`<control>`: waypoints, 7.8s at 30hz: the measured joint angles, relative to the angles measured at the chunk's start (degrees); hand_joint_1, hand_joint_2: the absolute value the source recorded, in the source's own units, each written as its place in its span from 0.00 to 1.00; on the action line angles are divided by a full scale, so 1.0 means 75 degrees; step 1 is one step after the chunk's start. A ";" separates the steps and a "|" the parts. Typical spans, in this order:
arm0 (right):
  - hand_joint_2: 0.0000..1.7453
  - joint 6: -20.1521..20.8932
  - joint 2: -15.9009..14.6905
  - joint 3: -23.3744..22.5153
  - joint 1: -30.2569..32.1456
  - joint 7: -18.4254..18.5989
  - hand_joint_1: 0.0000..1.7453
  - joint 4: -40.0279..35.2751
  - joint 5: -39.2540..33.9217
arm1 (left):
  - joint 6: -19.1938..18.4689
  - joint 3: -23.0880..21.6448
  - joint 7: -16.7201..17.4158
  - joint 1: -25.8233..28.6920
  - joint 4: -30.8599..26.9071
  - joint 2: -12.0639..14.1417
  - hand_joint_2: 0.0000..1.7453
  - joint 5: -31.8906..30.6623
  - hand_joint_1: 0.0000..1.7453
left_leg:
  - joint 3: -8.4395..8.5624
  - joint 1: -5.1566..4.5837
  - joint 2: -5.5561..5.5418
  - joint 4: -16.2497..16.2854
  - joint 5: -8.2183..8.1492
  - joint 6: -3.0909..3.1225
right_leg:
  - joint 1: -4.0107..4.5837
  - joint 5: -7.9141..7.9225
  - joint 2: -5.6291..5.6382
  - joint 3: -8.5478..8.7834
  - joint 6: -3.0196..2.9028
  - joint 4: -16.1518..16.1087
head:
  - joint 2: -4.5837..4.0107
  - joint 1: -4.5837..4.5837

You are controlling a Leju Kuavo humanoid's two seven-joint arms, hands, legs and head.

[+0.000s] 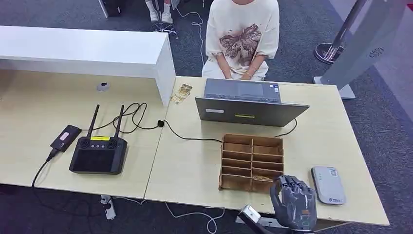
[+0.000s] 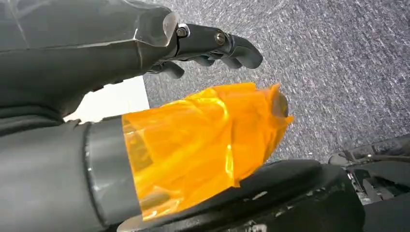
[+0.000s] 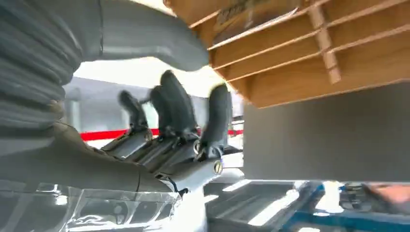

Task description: Pass the card to the sensor for recognition and then transmit it.

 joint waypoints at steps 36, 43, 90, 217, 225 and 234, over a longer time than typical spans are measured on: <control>1.00 0.0294 0.0108 0.0384 -0.0412 0.0041 0.31 0.0629 -0.0239 | 0.0122 -0.0111 0.0155 -0.0089 0.0000 -0.0201 0.00 -0.0306 0.00 | -0.0001 -0.0003 -0.0004 0.0002 0.0000 0.0000 | -0.0003 0.0001 -0.0002 0.0000 0.0002 -0.0002 | 0.0000 0.0000; 1.00 0.0250 -0.0009 0.0282 -0.0318 -0.0038 0.32 0.0653 -0.0358 | 0.0178 -0.0152 0.0163 -0.0113 0.0000 -0.0306 0.00 -0.0259 0.00 | 0.0000 -0.0001 -0.0002 0.0002 0.0000 0.0001 | -0.0001 0.0002 0.0001 0.0000 0.0003 -0.0003 | 0.0000 0.0000; 1.00 0.0073 -0.0289 0.0111 0.0059 0.0181 0.42 0.0519 -0.0376 | 0.0160 -0.0347 0.0236 -0.0154 0.0000 -0.0396 0.00 -0.0396 0.00 | 0.0000 0.0001 -0.0002 0.0002 0.0000 0.0000 | 0.0001 0.0002 0.0001 0.0000 0.0003 0.0000 | 0.0000 0.0000; 1.00 0.0874 0.0315 0.0551 -0.0924 -0.0113 0.47 0.1002 0.0108 | 0.0154 -0.0533 0.0321 -0.0158 0.0000 -0.0379 0.00 -0.0405 0.00 | -0.0001 -0.0001 -0.0003 0.0003 0.0001 0.0000 | -0.0001 0.0003 0.0000 0.0000 0.0003 -0.0001 | 0.0000 0.0000; 1.00 0.0874 0.0315 0.0551 -0.0910 -0.0090 0.47 0.1005 0.0111 | 0.0181 -0.0533 0.0318 -0.0154 0.0000 -0.0370 0.00 -0.0391 0.00 | -0.0001 -0.0001 -0.0003 0.0003 0.0001 0.0000 | -0.0001 0.0003 0.0000 0.0000 0.0003 0.0000 | 0.0000 0.0000; 1.00 0.0871 0.0315 0.0551 -0.0878 -0.0090 0.47 0.1002 0.0111 | 0.0181 -0.0533 0.0318 -0.0144 0.0000 -0.0370 0.00 -0.0388 0.00 | -0.0001 0.0000 -0.0003 0.0003 0.0000 0.0000 | -0.0001 0.0002 0.0000 0.0000 0.0003 -0.0001 | 0.0000 0.0000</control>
